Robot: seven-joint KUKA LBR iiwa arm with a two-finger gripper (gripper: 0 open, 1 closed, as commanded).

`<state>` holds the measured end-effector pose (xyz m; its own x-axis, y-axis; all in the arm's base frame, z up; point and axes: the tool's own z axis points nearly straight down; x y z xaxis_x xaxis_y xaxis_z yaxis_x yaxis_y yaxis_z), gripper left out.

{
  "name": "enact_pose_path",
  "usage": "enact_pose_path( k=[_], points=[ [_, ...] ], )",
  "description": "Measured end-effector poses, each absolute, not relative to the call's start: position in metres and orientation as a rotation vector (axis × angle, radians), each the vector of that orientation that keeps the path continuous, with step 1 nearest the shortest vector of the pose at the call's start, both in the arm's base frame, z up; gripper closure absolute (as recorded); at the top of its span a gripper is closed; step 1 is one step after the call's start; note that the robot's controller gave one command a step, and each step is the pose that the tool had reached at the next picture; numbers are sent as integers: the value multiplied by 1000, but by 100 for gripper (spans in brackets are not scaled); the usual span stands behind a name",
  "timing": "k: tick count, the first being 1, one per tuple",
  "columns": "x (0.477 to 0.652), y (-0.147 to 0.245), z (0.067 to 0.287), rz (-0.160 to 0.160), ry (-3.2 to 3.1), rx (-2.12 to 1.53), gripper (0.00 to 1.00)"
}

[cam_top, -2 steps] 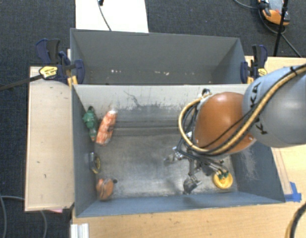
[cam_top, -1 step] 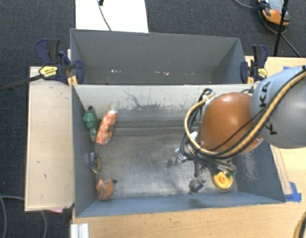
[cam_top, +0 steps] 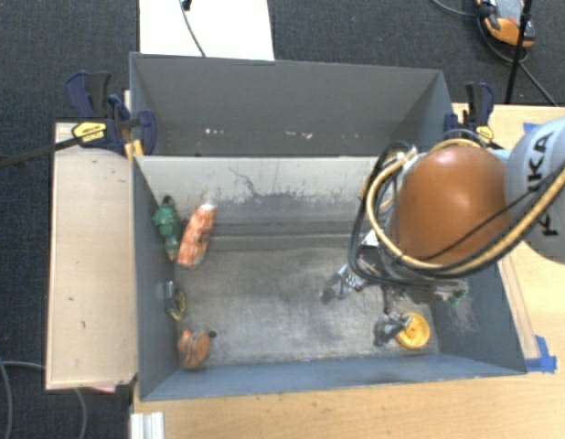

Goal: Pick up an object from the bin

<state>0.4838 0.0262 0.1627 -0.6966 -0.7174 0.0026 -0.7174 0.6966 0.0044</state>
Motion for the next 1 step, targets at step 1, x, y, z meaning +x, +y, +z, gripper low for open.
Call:
enact_pose_path(
  k=[1],
  points=[
    [496,22,193,3,-2880,1277,0]
  ],
)
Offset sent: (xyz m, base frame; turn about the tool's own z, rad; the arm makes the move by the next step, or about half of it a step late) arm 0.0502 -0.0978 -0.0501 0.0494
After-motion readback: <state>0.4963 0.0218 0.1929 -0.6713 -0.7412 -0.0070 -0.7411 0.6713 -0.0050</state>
